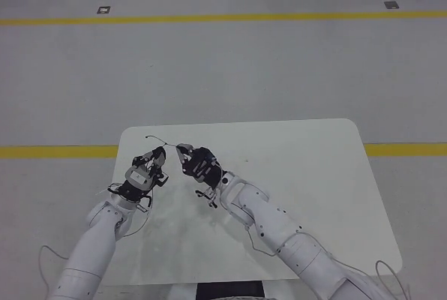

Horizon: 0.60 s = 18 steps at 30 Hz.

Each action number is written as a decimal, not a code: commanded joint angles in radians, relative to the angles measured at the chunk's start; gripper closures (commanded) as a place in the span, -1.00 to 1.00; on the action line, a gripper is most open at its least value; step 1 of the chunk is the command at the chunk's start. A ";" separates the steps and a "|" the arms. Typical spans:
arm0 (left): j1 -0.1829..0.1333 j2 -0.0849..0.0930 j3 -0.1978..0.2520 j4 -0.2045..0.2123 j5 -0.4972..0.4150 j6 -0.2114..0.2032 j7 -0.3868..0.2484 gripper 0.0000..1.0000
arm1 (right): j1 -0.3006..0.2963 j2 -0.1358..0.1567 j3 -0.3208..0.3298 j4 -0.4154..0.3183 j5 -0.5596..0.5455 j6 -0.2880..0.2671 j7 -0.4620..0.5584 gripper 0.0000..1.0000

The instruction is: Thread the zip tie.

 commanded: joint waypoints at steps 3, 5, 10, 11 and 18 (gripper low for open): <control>0.000 0.000 0.000 0.000 0.000 0.000 0.000 1.00 | -0.020 0.008 0.024 0.004 -0.010 0.001 0.015 1.00; 0.000 0.000 0.000 0.000 0.000 0.000 0.000 1.00 | -0.029 0.012 0.035 0.004 -0.016 0.000 0.025 1.00; 0.000 0.000 0.000 0.000 0.000 0.000 0.000 1.00 | -0.045 0.020 0.053 0.003 -0.026 -0.010 0.057 1.00; 0.000 0.000 0.000 0.000 0.000 0.000 0.000 1.00 | -0.048 0.021 0.056 0.004 -0.029 -0.011 0.065 1.00; 0.000 0.000 0.000 0.000 0.000 0.000 0.000 1.00 | -0.053 0.023 0.064 0.004 -0.032 -0.017 0.094 1.00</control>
